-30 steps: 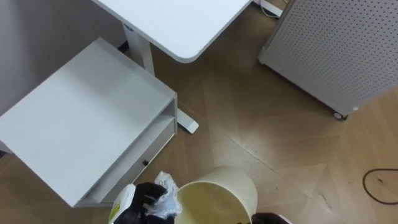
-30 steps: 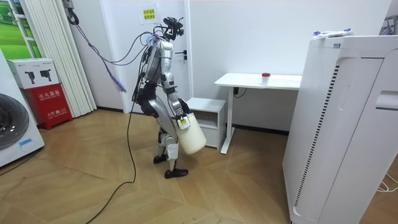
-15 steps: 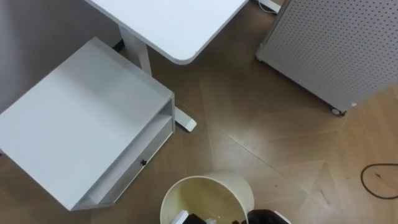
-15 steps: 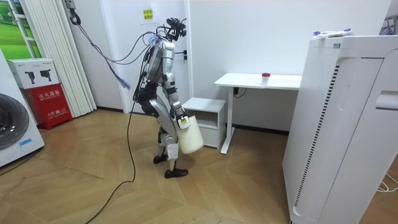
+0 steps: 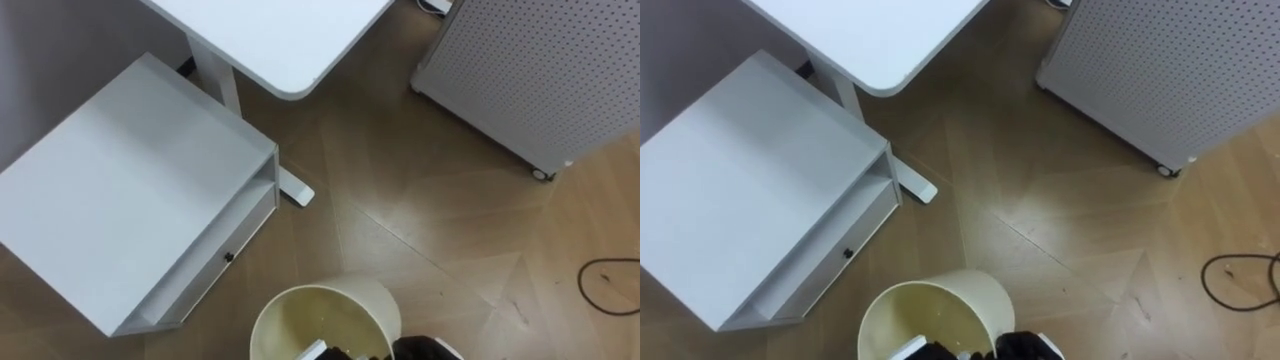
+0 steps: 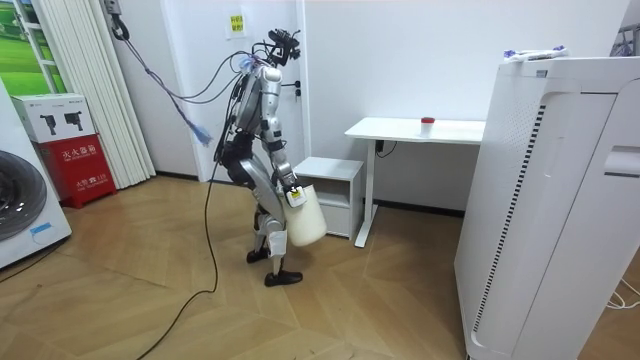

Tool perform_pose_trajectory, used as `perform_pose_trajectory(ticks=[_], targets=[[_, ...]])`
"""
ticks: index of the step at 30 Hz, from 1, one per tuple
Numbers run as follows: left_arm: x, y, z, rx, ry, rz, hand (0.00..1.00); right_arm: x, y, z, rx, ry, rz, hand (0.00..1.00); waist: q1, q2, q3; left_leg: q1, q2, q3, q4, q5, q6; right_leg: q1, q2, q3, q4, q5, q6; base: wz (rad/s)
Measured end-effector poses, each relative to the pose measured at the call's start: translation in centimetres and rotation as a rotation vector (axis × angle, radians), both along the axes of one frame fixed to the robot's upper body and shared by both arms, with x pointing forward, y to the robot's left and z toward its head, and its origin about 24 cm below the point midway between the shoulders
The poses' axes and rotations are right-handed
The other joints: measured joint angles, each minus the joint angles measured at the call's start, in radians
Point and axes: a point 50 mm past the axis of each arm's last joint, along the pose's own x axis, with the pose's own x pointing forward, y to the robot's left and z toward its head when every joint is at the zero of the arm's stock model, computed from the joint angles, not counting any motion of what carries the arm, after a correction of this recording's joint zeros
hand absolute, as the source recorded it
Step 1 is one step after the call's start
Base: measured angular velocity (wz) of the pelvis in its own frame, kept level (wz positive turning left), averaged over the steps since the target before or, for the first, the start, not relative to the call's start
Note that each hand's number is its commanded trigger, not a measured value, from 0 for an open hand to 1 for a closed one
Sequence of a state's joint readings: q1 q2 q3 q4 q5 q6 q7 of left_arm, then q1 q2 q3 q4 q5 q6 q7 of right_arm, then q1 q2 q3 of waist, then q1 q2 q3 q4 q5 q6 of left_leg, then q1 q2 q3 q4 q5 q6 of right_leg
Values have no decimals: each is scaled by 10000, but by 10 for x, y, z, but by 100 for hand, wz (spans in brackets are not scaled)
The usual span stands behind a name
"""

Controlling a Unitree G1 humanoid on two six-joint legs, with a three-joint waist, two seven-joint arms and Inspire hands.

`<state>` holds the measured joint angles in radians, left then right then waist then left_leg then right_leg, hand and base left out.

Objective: Pick garbage

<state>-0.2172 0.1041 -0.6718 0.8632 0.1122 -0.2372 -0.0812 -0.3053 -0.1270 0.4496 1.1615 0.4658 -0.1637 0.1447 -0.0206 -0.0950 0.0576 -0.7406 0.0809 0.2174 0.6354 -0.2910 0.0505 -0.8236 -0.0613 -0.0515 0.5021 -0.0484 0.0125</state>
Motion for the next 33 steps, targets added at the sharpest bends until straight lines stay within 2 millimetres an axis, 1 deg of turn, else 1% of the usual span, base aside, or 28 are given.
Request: perform_pose_trajectory(ticks=[4,9,12,15,17,18,20,21,26,27,31,33], targets=[[-2,1,-1,89,-13,-54,0,0,-2,0,-59,2,-5,100,70,25,-15,-1,6,-5,84,-1,2,-2,-7,13,93,3,-4,0],[-5,1,-2,346,-205,-242,0,-6,-10,-3,-197,140,-160,100,358,161,-92,18,22,-1,210,1,3,8,-27,-11,196,32,-42,0],[-5,2,-2,504,-370,-176,0,-8,-11,-4,-133,205,-250,100,540,172,-98,33,84,-10,291,4,-3,71,0,-62,200,60,-80,0],[-6,7,-4,667,-459,100,0,-13,-10,-7,-96,284,-260,100,563,223,-83,153,114,-33,318,4,-4,234,16,-105,175,62,-84,0],[-7,14,-6,792,-571,595,0,-20,-12,-10,-89,395,-317,100,559,307,-103,344,113,-38,257,2,-5,410,-9,-96,124,55,-77,0],[-6,17,-5,873,-736,845,0,-20,-14,-10,-33,367,-431,100,564,361,-128,358,108,-47,239,3,-4,430,-27,-97,72,54,-74,0],[-4,23,-5,938,-964,1305,0,-24,-17,-12,-11,477,-561,100,567,439,-139,416,98,-58,200,14,3,534,-3,-99,-15,108,-50,-2],[-3,27,-5,1031,-1080,1578,0,-25,-17,-12,8,495,-603,100,564,443,-142,496,88,-33,198,14,4,607,9,-77,-10,115,-46,-5],[-5,39,-5,1262,-1482,2265,0,-32,-22,-15,94,709,-952,100,547,478,-133,1167,89,-32,-23,4,-2,1269,49,-69,-226,99,-15,-1],[-4,42,-5,1318,-1579,2373,0,-31,-25,-15,230,661,-1208,100,562,489,-130,1252,89,-35,-55,1,-4,1355,43,-78,-278,95,-12,0],[-4,45,-2,1550,-2109,2290,0,-34,-34,-15,395,707,-1858,100,579,650,-121,1602,108,-44,-189,-22,-6,1823,97,-157,-564,122,8,0],[-1,52,4,1550,-2522,2573,0,-40,-40,-17,479,779,-2285,100,576,699,-123,1956,89,-41,-380,-18,-13,2174,109,-150,-739,125,17,0]])
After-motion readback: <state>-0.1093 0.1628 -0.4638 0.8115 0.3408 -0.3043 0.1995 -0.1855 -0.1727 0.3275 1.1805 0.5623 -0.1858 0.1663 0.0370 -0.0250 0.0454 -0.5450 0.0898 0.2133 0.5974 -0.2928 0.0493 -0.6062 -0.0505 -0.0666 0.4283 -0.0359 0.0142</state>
